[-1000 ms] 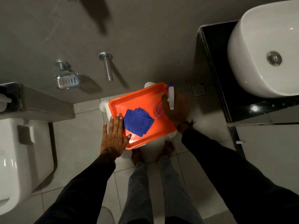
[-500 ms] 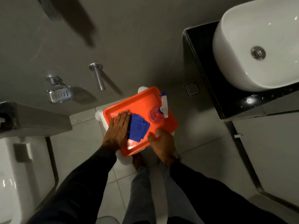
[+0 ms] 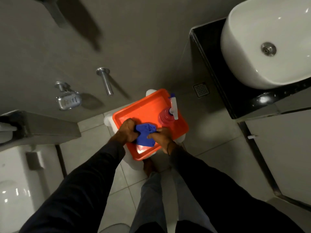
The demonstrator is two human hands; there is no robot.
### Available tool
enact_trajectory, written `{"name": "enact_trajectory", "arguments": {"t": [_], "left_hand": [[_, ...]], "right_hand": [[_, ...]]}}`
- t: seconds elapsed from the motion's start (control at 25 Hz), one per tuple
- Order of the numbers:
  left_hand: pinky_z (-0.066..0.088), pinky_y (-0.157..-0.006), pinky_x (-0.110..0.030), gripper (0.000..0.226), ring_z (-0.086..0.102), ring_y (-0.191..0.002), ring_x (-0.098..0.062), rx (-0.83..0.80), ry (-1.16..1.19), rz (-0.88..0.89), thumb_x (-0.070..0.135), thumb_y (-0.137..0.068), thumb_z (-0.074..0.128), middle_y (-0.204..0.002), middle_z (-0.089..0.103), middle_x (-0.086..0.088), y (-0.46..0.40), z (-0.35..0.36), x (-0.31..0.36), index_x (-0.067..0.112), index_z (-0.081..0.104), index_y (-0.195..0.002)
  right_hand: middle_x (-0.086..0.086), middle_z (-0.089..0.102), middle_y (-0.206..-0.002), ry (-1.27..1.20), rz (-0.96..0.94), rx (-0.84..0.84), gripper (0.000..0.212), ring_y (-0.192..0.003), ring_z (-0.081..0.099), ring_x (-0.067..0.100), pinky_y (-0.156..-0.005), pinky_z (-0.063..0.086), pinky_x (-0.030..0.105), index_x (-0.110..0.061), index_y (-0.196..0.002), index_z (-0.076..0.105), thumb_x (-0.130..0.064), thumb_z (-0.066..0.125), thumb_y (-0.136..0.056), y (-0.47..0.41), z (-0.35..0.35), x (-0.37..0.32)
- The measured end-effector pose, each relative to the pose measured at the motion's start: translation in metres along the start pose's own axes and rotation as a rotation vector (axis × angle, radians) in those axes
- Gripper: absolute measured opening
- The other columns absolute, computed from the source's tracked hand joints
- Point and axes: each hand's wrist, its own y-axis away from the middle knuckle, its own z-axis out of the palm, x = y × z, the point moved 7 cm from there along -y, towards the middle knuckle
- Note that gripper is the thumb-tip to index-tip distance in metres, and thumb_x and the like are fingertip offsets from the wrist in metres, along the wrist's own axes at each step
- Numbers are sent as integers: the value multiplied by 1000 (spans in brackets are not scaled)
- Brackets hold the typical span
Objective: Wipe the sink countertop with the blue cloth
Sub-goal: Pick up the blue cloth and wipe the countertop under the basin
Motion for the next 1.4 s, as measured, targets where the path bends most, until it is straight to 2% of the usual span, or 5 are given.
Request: {"name": "enact_trajectory", "arguments": {"t": [0.2, 0.4, 0.8, 1.0, 1.4], "left_hand": [[58, -79, -20, 30, 72, -88, -13, -114, 730, -57, -1, -84, 71, -110, 73, -13, 75, -14, 37, -3, 71, -113], [60, -74, -27, 26, 73, -83, -18, -96, 941, -51, 4, -84, 72, -98, 77, -12, 94, 11, 124, -7, 71, -108], [59, -87, -49, 31, 72, -86, -31, 75, 887, -104, 23, -69, 87, -91, 76, -17, 41, 71, 326, 3, 71, -86], [62, -76, -40, 30, 73, -75, -24, 196, 781, -139, 33, -59, 92, -78, 78, -9, 16, 79, 378, 12, 72, -66], [48, -83, -25, 28, 65, -89, -17, 256, 455, -127, 27, -76, 81, -90, 72, -4, -51, 68, 392, 8, 75, -96]], "right_hand": [[4, 76, -106, 24, -194, -223, 33, -88, 71, 12, -67, 52, 19, -9, -108, 75, -9, 82, -76, 83, -57, -35], [-19, 59, -39, 4, -151, -187, 33, -39, 54, -6, -40, 37, 4, -22, -57, 67, -1, 78, -80, 133, -155, -38], [1, 76, -101, -286, -22, -52, 37, -97, 69, 20, -91, 52, 40, -17, -106, 71, -31, 84, -73, 122, -358, 27], [10, 72, -85, -345, -134, 127, 12, -63, 65, 12, -44, 52, 17, -9, -83, 69, -5, 80, -79, 88, -418, 31], [10, 76, -94, -62, -286, 544, 27, -85, 69, 23, -73, 52, 25, -7, -99, 71, -11, 79, -74, 35, -445, 24]]}}
